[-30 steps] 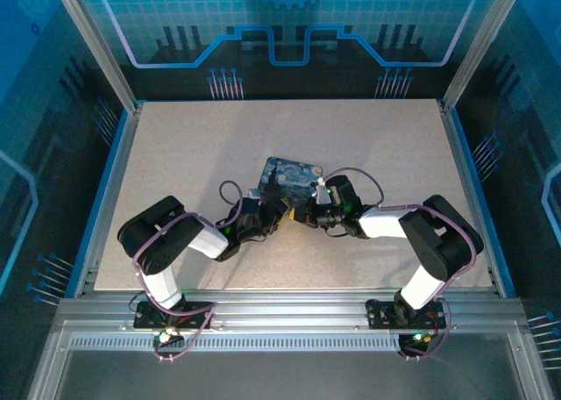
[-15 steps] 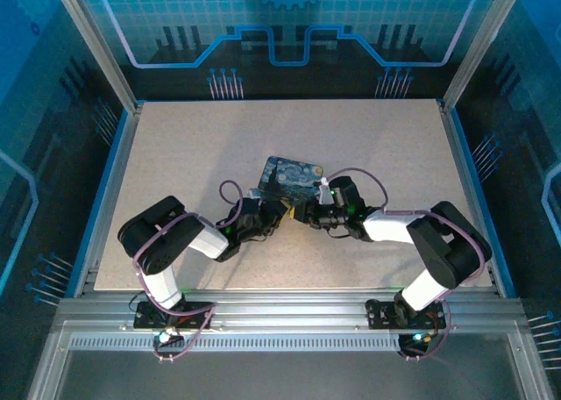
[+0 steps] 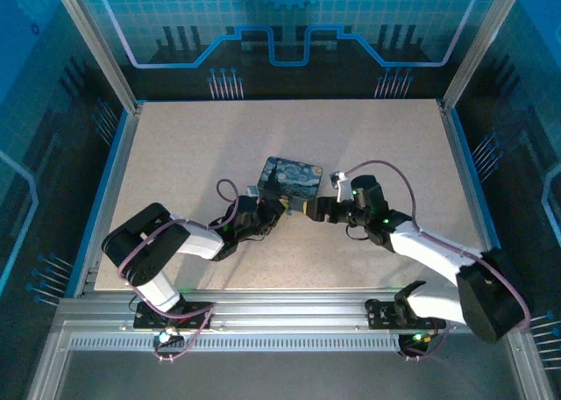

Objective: Unlock the padlock with the key

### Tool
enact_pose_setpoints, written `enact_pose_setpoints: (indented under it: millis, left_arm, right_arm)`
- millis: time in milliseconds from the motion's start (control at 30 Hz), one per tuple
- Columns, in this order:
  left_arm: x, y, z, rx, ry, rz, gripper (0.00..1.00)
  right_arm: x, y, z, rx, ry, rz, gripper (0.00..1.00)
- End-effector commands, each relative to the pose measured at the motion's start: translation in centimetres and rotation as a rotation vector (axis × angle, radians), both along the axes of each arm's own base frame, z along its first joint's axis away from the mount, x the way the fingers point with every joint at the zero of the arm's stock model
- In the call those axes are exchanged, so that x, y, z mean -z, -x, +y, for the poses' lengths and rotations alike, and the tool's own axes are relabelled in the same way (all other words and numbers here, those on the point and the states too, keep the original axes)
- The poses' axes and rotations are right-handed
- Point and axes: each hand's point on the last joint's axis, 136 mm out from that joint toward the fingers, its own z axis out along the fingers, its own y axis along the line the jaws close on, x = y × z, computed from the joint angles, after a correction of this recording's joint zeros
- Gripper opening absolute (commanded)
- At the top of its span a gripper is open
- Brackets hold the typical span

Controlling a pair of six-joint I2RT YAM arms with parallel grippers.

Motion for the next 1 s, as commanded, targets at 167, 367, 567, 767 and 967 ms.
enact_pose_setpoints:
  millis: [167,367,567,767,967]
  left_arm:
    - [-1.8,-0.7,-0.6,0.011,-0.009,-0.056,0.0]
    - [-1.5,-0.8,-0.7,0.009,0.001,-0.042,0.0]
    - [-1.3,-0.7,-0.5,-0.002,0.003,-0.024,0.0]
    - [-1.4,-0.7,-0.6,-0.002,-0.011,-0.012,0.0]
    - [-1.3,-0.7,-0.6,-0.005,-0.007,-0.001,0.0]
  right_arm:
    - [-6.2,-1.2,-2.8,-0.039,0.248,-0.421,0.96]
    - [-7.6,-0.9,-2.0,-0.19,0.38,-0.644,1.0]
    - [-6.4,0.6,-0.7,-0.31,0.44,-0.825,1.0]
    - [-3.4,1.6,0.3,-0.43,0.611,-0.882,1.0]
    - [-1.0,1.7,0.9,-0.499,0.757,-0.904,1.0]
